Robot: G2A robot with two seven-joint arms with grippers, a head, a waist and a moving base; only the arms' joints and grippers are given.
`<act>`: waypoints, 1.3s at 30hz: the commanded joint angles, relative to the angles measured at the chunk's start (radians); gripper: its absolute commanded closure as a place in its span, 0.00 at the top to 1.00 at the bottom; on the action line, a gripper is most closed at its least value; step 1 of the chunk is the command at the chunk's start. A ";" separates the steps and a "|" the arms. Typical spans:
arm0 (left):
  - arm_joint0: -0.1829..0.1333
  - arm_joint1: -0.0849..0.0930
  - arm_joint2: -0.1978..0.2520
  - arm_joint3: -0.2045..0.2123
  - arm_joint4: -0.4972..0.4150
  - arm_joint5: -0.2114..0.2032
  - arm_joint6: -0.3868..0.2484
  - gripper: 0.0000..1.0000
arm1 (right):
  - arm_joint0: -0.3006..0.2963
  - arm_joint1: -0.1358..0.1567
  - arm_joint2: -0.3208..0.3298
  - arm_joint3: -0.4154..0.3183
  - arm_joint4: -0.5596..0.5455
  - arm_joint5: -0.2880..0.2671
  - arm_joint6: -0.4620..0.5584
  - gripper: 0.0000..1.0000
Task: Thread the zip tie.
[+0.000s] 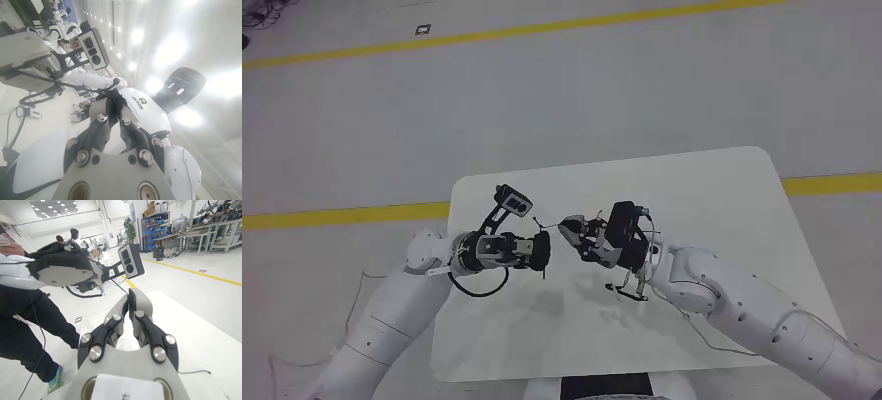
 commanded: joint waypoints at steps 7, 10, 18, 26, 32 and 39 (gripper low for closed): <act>0.000 0.000 0.000 0.000 0.000 0.000 0.000 0.00 | -0.026 -0.013 0.021 0.010 -0.009 0.000 0.012 0.00; 0.000 0.000 0.000 0.000 0.000 0.000 0.000 0.00 | -0.034 -0.017 0.029 0.010 -0.013 0.000 0.018 0.00; 0.000 0.000 0.000 0.000 0.000 0.000 0.000 0.00 | -0.050 -0.027 0.043 0.009 -0.025 0.000 0.024 0.00; 0.000 0.000 0.000 0.000 0.000 0.000 0.000 0.00 | -0.065 -0.034 0.055 0.010 -0.039 0.000 0.032 0.00; 0.000 0.000 0.000 0.000 0.000 0.000 0.000 0.00 | -0.074 -0.039 0.062 0.006 -0.043 0.000 0.033 0.00; 0.000 0.000 0.000 0.000 0.000 0.000 0.000 0.00 | -0.085 -0.041 0.076 -0.006 -0.051 0.000 0.005 1.00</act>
